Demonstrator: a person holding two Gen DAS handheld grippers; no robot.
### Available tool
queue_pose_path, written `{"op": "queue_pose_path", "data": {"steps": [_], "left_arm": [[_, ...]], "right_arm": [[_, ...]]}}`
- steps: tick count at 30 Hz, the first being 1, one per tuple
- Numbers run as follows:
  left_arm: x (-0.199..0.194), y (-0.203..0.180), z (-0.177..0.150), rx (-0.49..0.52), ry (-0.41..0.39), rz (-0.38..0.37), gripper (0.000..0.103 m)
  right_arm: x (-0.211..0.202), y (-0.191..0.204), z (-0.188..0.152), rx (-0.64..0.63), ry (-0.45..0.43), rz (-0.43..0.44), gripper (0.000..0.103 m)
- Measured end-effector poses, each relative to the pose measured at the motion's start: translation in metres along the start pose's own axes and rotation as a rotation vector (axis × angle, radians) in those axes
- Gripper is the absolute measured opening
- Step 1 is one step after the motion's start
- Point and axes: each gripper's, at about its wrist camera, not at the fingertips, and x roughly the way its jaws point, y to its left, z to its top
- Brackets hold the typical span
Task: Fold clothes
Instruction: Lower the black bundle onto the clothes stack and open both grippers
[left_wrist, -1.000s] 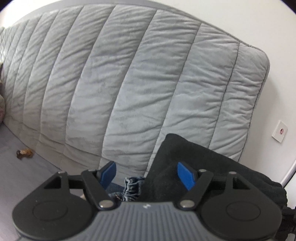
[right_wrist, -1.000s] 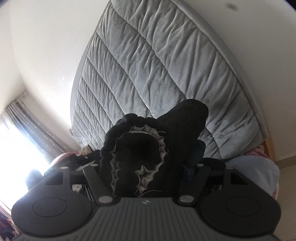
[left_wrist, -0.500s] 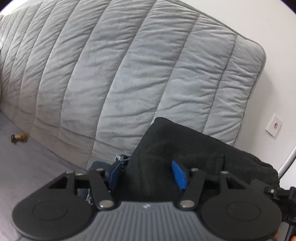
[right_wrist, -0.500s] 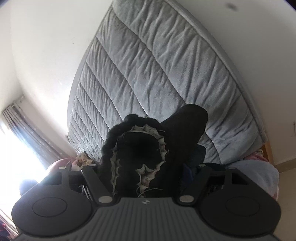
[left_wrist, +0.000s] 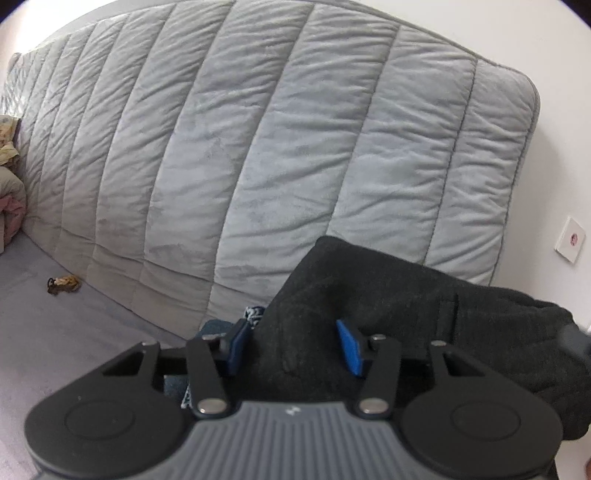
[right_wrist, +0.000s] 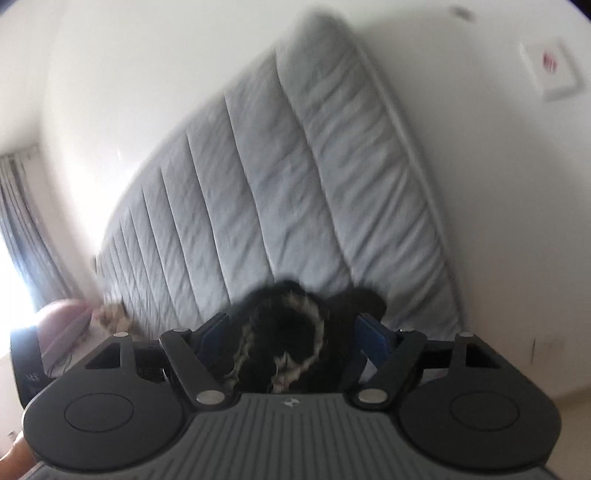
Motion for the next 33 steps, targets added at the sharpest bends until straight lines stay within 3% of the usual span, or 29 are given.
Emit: {"op": "queue_pose_path", "data": {"steps": [1,4,8,11,13,16,19,23,26,33], "left_arm": [[-0.003,0.001,0.001,-0.010,-0.014,-0.002,0.054],[-0.018,-0.005,0.002,0.015,-0.122,0.011,0.052],[-0.036,-0.012,-0.002,0.034,-0.230,-0.052,0.052],[-0.035,-0.015,-0.010,0.069,-0.212,-0.100,0.051],[-0.027,-0.015,-0.019,0.086,-0.175,-0.081,0.047],[-0.025,-0.015,-0.025,0.087,-0.179,-0.058,0.047],[-0.028,-0.018,-0.024,0.066,-0.193,-0.019,0.049],[-0.049,-0.029,-0.025,0.040,-0.208,0.060,0.064],[-0.070,-0.038,-0.025,0.060,-0.203,0.115,0.076],[-0.106,-0.057,-0.029,0.013,-0.147,0.236,0.096]], "right_arm": [[-0.007,0.000,0.000,-0.020,-0.057,0.017,0.077],[-0.011,0.000,-0.004,-0.052,-0.112,0.098,0.068],[0.007,0.001,-0.014,-0.088,-0.053,0.104,0.051],[0.018,-0.001,-0.019,-0.118,-0.004,0.085,0.051],[0.023,-0.003,-0.021,-0.130,0.028,0.087,0.050],[0.031,0.000,-0.024,-0.140,0.073,0.115,0.050],[0.027,0.002,-0.024,-0.140,0.061,0.118,0.050],[0.020,0.003,-0.020,-0.127,0.039,0.113,0.073],[0.007,0.005,-0.013,-0.125,0.038,0.115,0.074],[-0.023,0.018,-0.003,-0.173,0.099,0.058,0.087]]}}
